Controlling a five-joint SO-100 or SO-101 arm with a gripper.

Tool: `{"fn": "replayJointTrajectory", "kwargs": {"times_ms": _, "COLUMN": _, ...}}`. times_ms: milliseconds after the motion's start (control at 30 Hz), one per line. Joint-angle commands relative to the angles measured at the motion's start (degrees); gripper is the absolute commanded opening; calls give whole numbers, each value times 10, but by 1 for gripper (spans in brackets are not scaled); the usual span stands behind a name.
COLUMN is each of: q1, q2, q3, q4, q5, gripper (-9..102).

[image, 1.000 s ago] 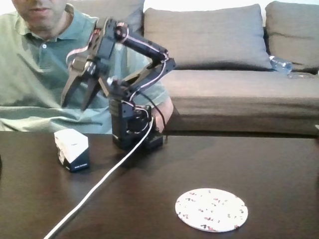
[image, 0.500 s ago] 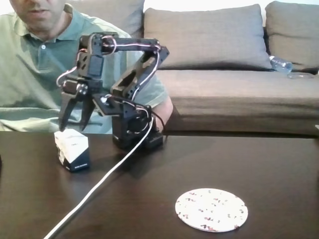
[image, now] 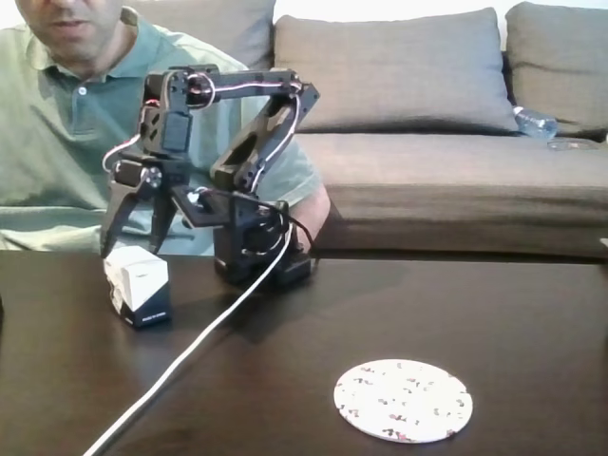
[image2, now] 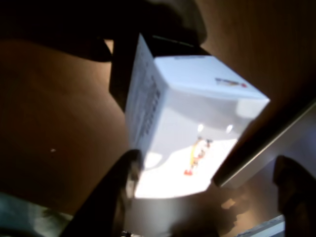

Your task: Grasp a servo box and put it on the zirlivani.

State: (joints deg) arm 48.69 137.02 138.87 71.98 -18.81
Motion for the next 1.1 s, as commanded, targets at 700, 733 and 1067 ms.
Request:
{"fn": "replayJointTrajectory", "kwargs": {"times_ms": 700, "q1": -43, "q2": 6, "q3": 119, "q4": -124, "q5": 21, "gripper": 18}}
{"fn": "replayJointTrajectory", "kwargs": {"times_ms": 733, "q1": -43, "q2": 8, "q3": 115, "q4": -121, "q5": 21, "gripper": 18}}
{"fn": "replayJointTrajectory", "kwargs": {"times_ms": 1067, "q1": -91, "q2": 8, "q3": -161, "q4": 98, "q5": 26, "gripper": 18}}
